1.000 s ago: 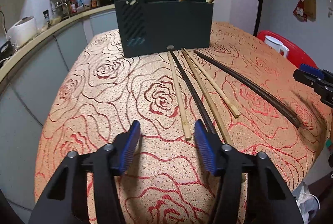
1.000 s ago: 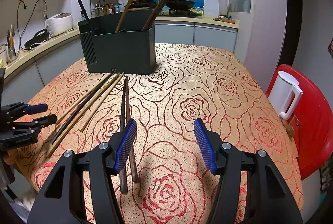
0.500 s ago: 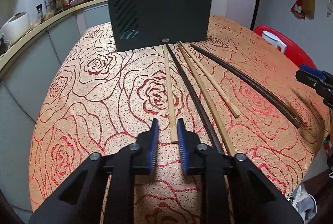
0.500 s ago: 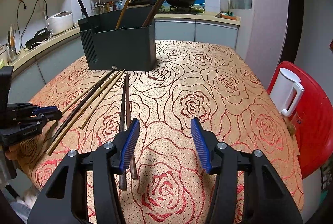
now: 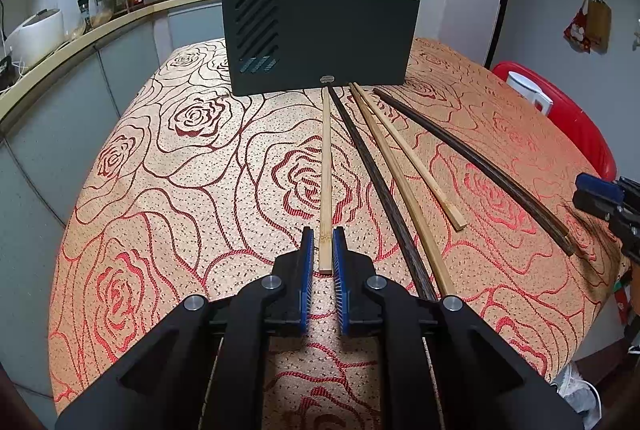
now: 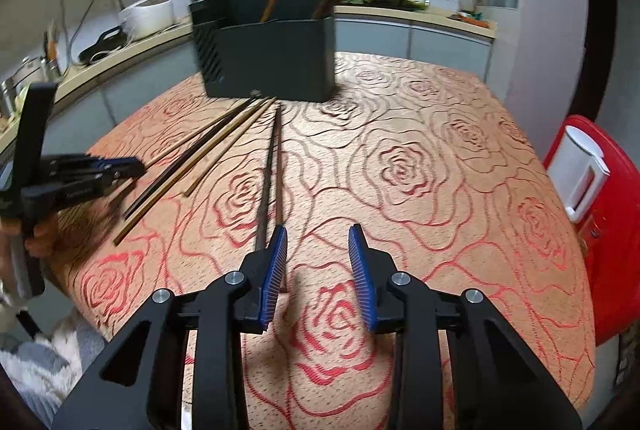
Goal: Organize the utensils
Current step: 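Close the left tool on a light wooden chopstick while the right tool grasps a dark chopstick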
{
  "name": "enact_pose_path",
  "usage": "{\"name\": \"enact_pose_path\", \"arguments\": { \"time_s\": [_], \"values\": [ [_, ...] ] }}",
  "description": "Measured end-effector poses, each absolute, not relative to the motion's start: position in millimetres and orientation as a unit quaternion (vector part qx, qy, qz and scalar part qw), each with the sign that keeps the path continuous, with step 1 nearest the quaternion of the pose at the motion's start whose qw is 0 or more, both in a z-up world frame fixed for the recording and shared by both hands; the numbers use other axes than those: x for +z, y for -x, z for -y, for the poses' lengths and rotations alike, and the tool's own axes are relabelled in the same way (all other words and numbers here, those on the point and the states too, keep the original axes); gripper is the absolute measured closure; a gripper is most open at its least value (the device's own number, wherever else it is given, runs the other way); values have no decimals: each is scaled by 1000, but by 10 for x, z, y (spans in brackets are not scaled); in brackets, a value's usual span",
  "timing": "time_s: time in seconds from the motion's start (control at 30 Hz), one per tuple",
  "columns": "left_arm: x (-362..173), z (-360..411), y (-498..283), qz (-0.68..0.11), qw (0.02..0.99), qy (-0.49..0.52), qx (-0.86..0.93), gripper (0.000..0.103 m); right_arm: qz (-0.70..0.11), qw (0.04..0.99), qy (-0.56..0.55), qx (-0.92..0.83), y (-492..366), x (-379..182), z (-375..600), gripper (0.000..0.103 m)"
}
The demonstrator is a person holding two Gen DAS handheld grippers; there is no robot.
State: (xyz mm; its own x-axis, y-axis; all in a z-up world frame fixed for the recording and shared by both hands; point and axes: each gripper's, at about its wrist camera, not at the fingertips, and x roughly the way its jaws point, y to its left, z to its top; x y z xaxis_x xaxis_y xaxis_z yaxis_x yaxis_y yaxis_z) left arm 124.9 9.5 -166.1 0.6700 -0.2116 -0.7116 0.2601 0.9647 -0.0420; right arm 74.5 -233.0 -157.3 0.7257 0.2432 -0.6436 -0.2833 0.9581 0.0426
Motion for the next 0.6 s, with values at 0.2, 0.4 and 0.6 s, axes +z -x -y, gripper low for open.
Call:
{"name": "enact_pose_path", "arguments": {
  "time_s": [0.2, 0.4, 0.6],
  "values": [
    [-1661, -87, -1248, -384, 914, -34, -128, 94, -354, 919, 49, 168, -761, -1648, 2202, 79],
    [-1659, -84, -1246, -384, 914, -35, -128, 94, -362, 914, 58, 174, -793, -1708, 2169, 80],
    [-1660, -88, -1243, -384, 914, -36, -128, 94, -369, 915, 54, 154, -840, -1767, 2231, 80]
  ]
}}
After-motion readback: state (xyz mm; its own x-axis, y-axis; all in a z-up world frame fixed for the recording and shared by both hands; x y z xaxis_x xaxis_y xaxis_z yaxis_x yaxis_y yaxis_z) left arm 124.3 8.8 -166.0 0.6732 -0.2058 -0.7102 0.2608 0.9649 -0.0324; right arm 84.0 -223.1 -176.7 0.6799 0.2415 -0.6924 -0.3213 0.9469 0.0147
